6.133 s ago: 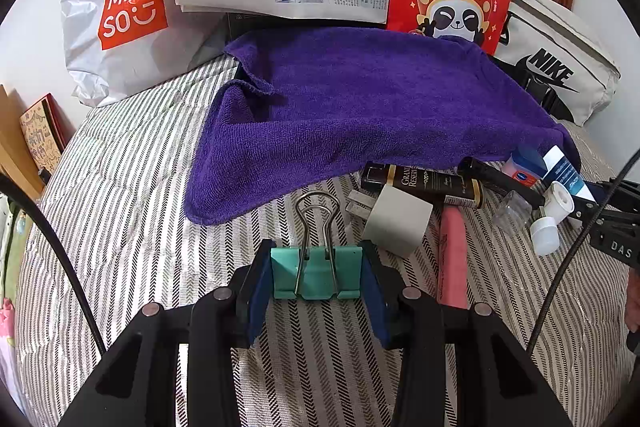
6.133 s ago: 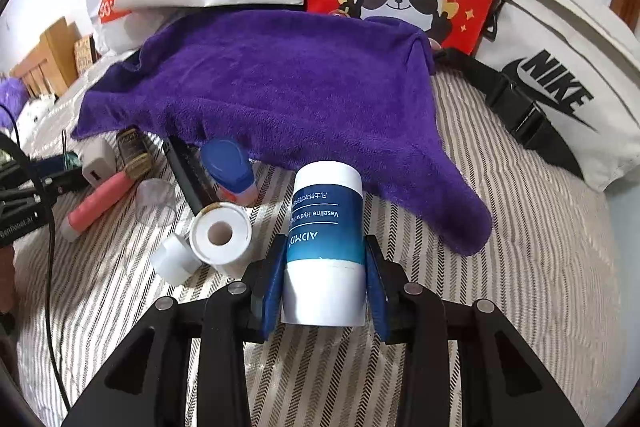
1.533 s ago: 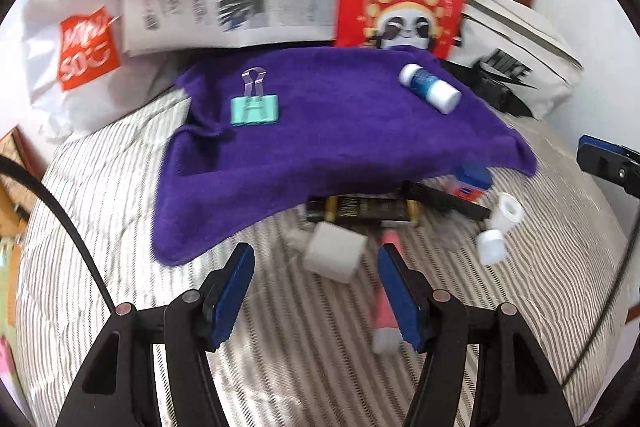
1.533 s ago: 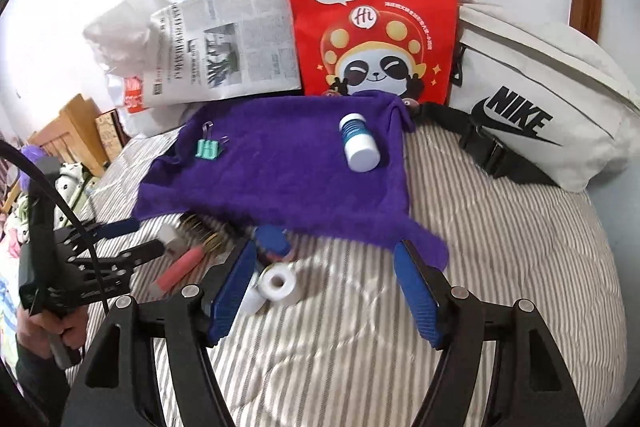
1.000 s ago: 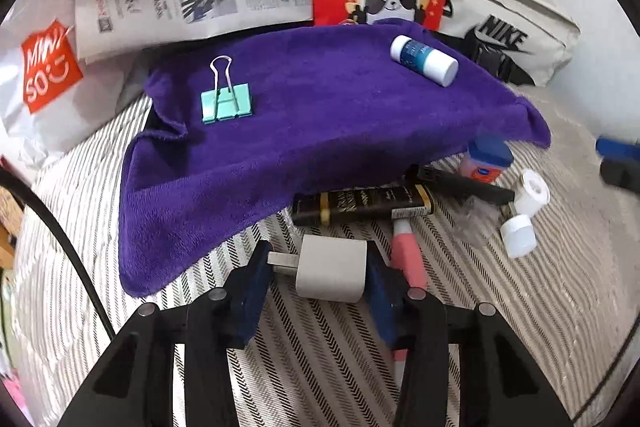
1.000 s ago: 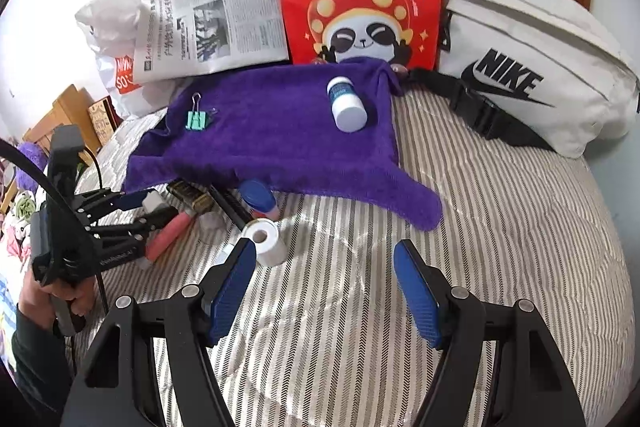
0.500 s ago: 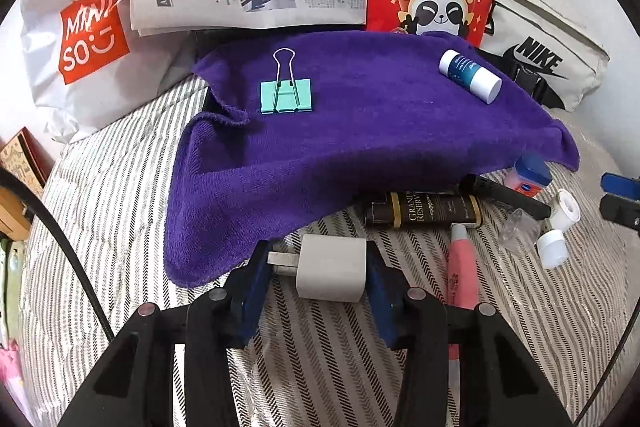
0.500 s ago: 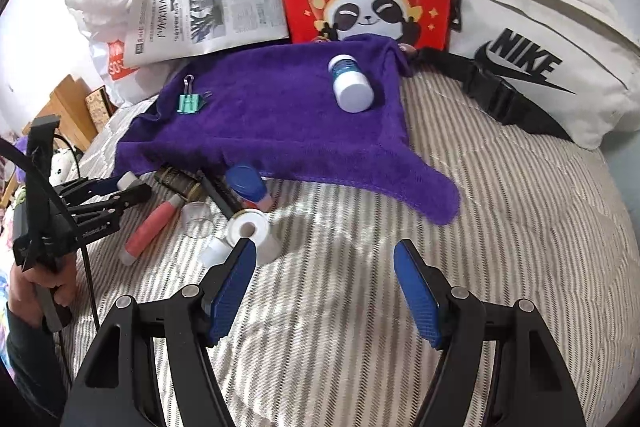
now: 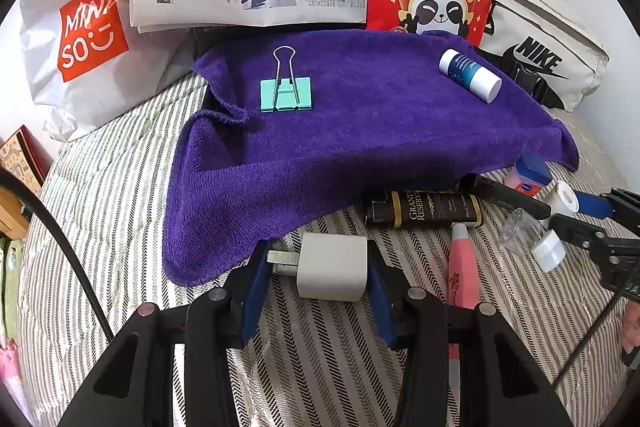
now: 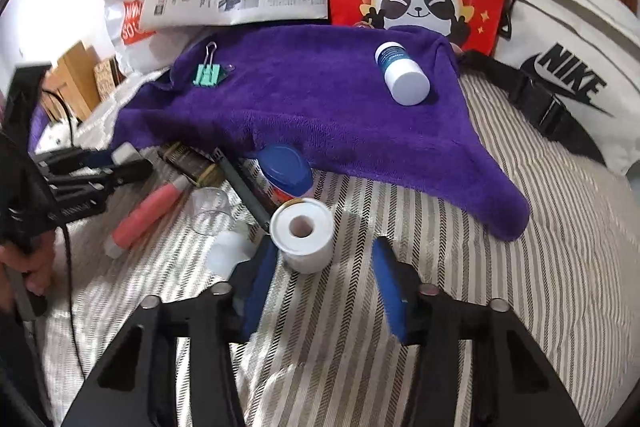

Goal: Organize rigid objects
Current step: 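Grasp the white tape roll with the right gripper while the left holds the charger, then carry the tape roll onto the purple towel beside the bottle and open the right gripper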

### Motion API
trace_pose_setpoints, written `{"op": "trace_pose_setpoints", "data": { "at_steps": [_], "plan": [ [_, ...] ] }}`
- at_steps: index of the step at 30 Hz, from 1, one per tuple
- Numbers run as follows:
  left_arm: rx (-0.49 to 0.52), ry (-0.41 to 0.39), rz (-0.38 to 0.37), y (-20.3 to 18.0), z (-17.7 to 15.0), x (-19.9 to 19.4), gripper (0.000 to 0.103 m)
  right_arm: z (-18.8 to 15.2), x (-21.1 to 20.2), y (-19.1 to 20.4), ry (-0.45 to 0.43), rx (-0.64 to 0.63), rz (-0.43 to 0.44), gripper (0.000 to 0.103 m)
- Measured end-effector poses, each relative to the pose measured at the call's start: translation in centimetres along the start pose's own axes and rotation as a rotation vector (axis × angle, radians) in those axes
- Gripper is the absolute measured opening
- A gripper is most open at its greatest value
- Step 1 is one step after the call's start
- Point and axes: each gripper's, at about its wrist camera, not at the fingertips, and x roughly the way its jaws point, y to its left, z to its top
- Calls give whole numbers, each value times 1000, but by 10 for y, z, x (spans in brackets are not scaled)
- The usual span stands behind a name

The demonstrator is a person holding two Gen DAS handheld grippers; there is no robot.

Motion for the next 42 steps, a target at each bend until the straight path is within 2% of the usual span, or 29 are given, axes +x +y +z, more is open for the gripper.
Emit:
{"op": "trace_pose_setpoints", "data": {
  "at_steps": [3, 15, 33, 36, 37, 38, 42],
  "plan": [
    [-2, -1, -3, 0, 0, 0, 43, -1, 3, 2, -11, -11, -18, 39],
    [-7, -3, -8, 1, 0, 0, 43, -1, 5, 1, -11, -7, -2, 44],
    [-7, -3, -8, 1, -1, 1, 45, -1, 6, 2, -11, -10, -9, 44],
    [-7, -3, -8, 1, -1, 1, 45, -2, 5, 0, -15, 5, -10, 39],
    [-7, -3, -8, 1, -1, 1, 45, -2, 4, -2, -17, 18, -22, 31],
    [-6, -3, -7, 1, -1, 1, 45, -1, 3, -5, -20, 34, -22, 29],
    [-4, -3, -4, 0, -1, 1, 45, -1, 2, -12, -24, 67, 15, 29]
  ]
}}
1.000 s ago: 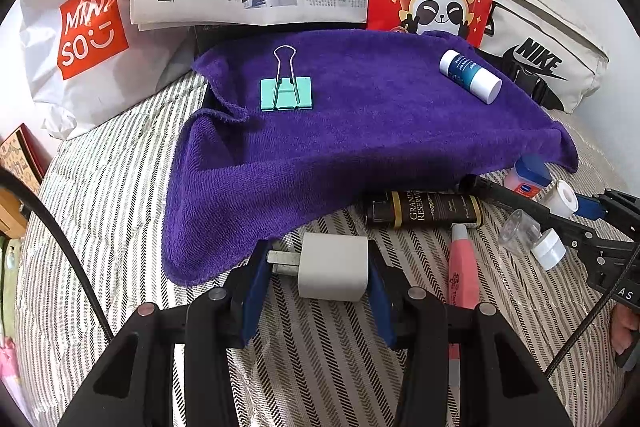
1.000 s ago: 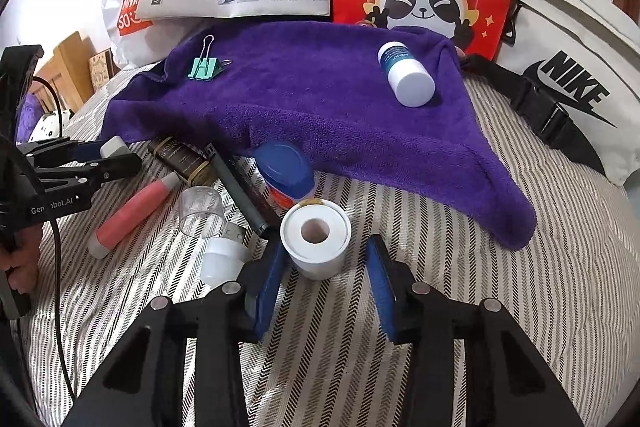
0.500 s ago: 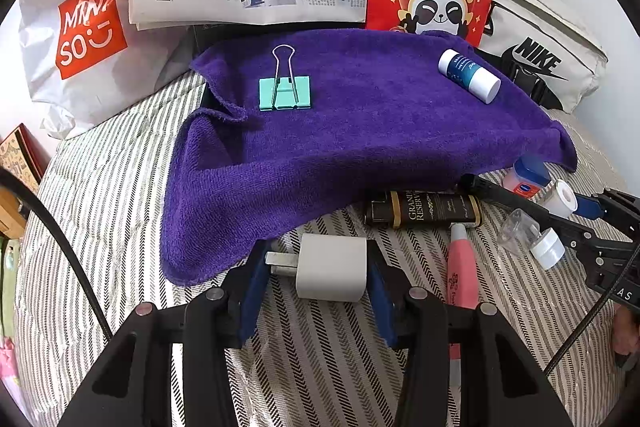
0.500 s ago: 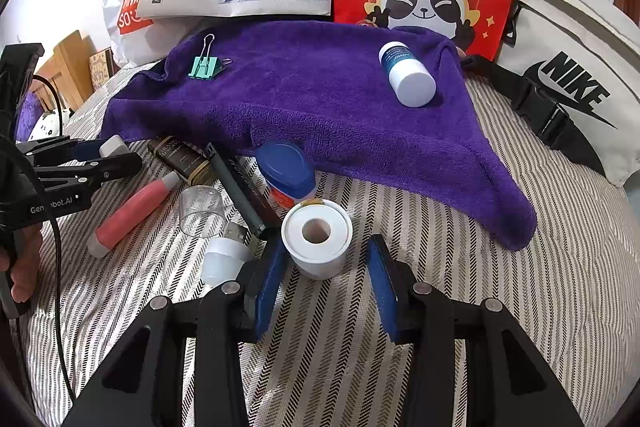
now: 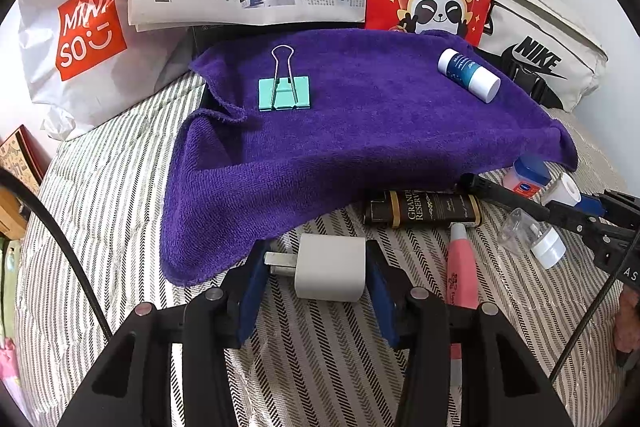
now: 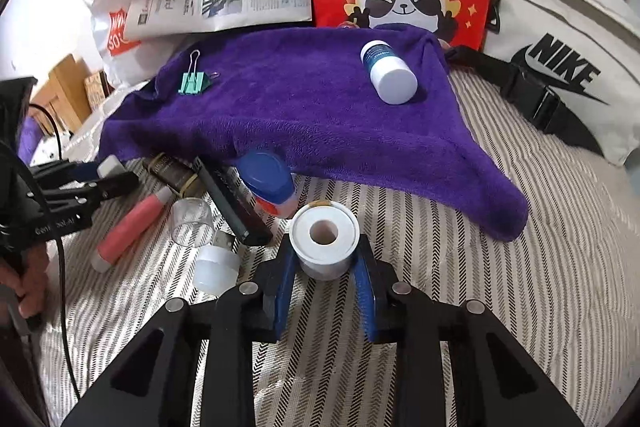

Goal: Organize rigid objects
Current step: 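Carry the tape roll onto the purple towel beside the bottle and open the right gripper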

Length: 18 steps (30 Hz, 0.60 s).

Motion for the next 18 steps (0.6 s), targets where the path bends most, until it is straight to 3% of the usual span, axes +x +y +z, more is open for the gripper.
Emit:
{"op": "trace_pose_setpoints", "data": {
  "at_steps": [7, 18],
  "plan": [
    [0, -1, 2, 1, 0, 0, 45, 3, 5, 8, 7, -32, -45, 29],
    [1, -5, 3, 0, -1, 1, 43, 3, 4, 6, 1, -17, -27, 29]
  ]
}}
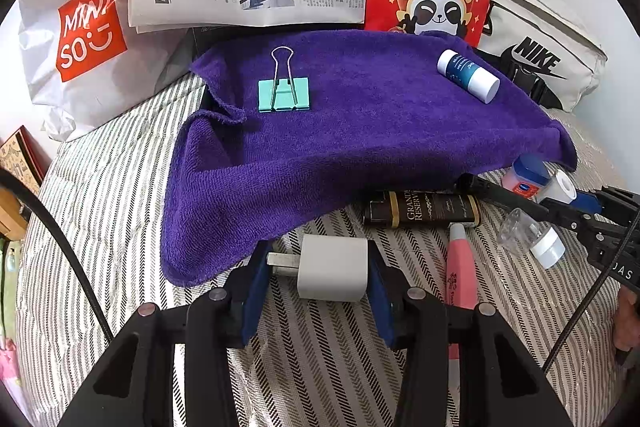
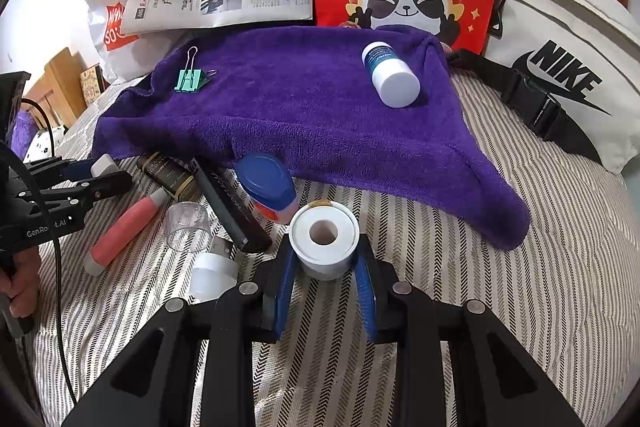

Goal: Organize rigid objects
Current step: 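Carry the tape roll onto the purple towel beside the bottle and open the right gripper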

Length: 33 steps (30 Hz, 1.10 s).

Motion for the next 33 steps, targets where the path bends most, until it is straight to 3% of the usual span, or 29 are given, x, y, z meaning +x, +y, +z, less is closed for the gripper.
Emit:
{"op": "trace_pose_setpoints", "data": {
  "at_steps": [5, 8, 13, 22, 33],
  "plan": [
    [12, -4, 17, -4, -3, -3, 43, 0, -10, 2, 15, -31, -15, 28],
    [10, -2, 13, -3, -3, -5, 43, 8, -30, 0, -21, -40, 0, 28],
    [-19, 0, 18, 5, -4, -6, 43, 45, -49, -3, -75, -76, -38, 28],
    [-34, 2, 5, 8, -7, -6, 43, 96, 8, -27, 7, -42, -75, 28],
    [-30, -1, 12, 7, -7, -6, 43, 99, 63, -37, 104, -9, -93, 28]
  ]
}}
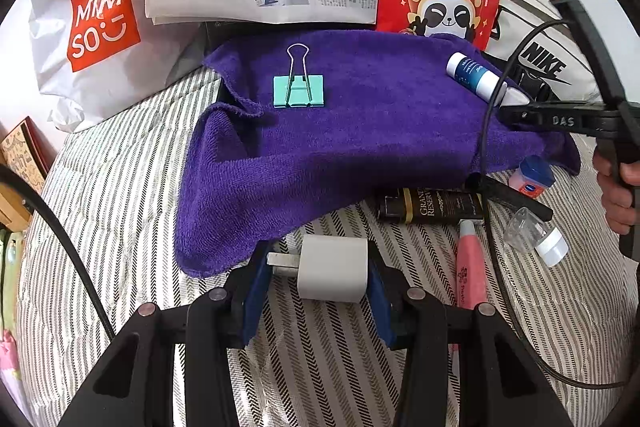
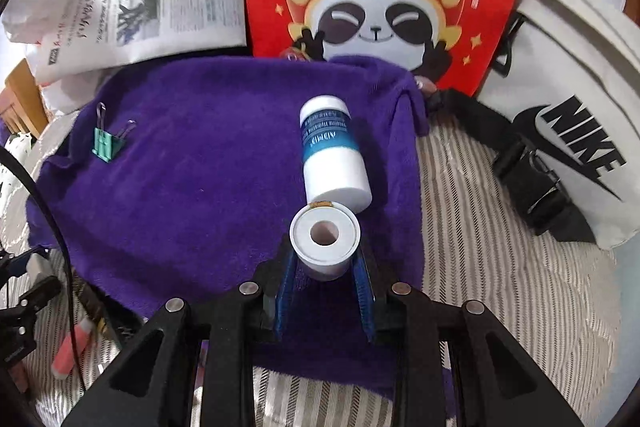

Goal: Organize rigid objects
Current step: 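Carry the tape roll onto the purple towel beside the bottle and open the right gripper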

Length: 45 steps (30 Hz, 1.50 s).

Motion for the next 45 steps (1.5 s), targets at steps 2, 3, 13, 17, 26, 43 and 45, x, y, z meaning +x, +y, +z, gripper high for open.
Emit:
{"op": "trace_pose_setpoints", "data": {
  "at_steps": [2, 3, 13, 17, 26, 43, 45],
  "plan": [
    [1, 0, 2, 0, 0, 0, 43, -1, 2, 2, -8, -15, -2, 28],
    [0, 0, 1, -1, 0, 0, 43, -1, 4, 3, -6, -12, 0, 28],
    [0, -1, 0, 0, 0, 0, 43, -8, 0, 2, -17, -19, 31, 30],
    [-1, -1, 0, 0, 0, 0, 43, -16, -17, 2, -48, -34, 26, 44],
    [-12, -21, -8, 1, 1, -6, 43, -20, -52, -7, -150, 2, 151, 50],
    [-89, -85, -18, 10, 40, -34, 43, -22, -63, -22, -184, 76, 322, 50],
    [-68, -87, 16, 5, 52, -29, 43, -22, -63, -24, -175, 86, 339, 50]
  ]
}}
